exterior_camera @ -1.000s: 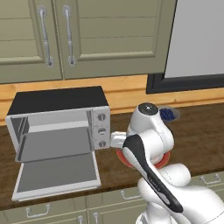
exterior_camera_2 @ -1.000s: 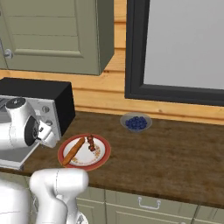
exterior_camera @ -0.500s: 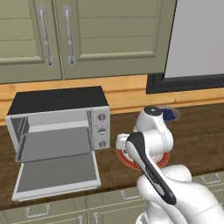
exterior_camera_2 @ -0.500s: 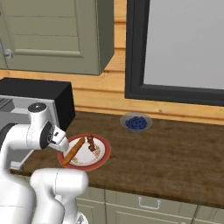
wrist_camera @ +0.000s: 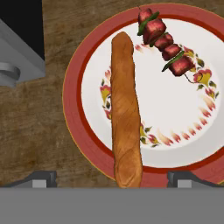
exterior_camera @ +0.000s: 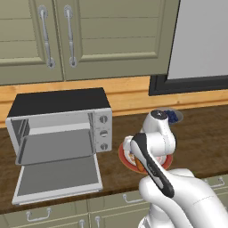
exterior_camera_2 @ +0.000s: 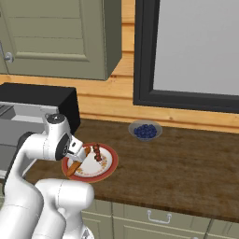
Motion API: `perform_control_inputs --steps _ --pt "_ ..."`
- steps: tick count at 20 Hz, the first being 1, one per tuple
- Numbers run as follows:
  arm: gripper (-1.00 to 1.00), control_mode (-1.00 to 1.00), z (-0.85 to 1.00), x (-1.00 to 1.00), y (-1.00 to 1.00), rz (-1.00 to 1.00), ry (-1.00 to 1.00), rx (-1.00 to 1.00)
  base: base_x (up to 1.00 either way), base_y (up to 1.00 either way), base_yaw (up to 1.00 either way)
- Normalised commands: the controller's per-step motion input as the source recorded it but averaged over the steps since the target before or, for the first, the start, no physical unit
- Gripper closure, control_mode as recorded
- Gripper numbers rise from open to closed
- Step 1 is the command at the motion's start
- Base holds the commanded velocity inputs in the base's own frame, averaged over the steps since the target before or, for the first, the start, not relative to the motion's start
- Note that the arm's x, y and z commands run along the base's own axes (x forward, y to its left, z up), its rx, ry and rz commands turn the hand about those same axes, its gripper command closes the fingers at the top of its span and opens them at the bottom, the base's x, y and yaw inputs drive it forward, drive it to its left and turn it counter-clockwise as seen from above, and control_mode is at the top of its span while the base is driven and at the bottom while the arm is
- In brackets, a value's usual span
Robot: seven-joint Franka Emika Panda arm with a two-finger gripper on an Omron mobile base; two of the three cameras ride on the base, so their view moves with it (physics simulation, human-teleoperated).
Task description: Pick up the kebab skewer and baguette bread, and place them inside the toaster oven. Close the toaster oven door and start by setting the timer.
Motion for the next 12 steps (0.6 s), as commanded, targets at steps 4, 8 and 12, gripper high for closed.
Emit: perform_control_inputs --steps 4,8,12 --pt "-1.0 -1.0 -0.28 0.63 -0.07 0.04 0.02 0.0 0.0 0.0 0.0" --pt "-1.0 -1.0 -0.43 0.11 0.01 0.0 0.07 0.0 0.0 0.0 0.0" --pt "-1.0 -1.0 -0.42 0.0 0.0 0.0 0.02 0.0 0.0 0.0 0.0"
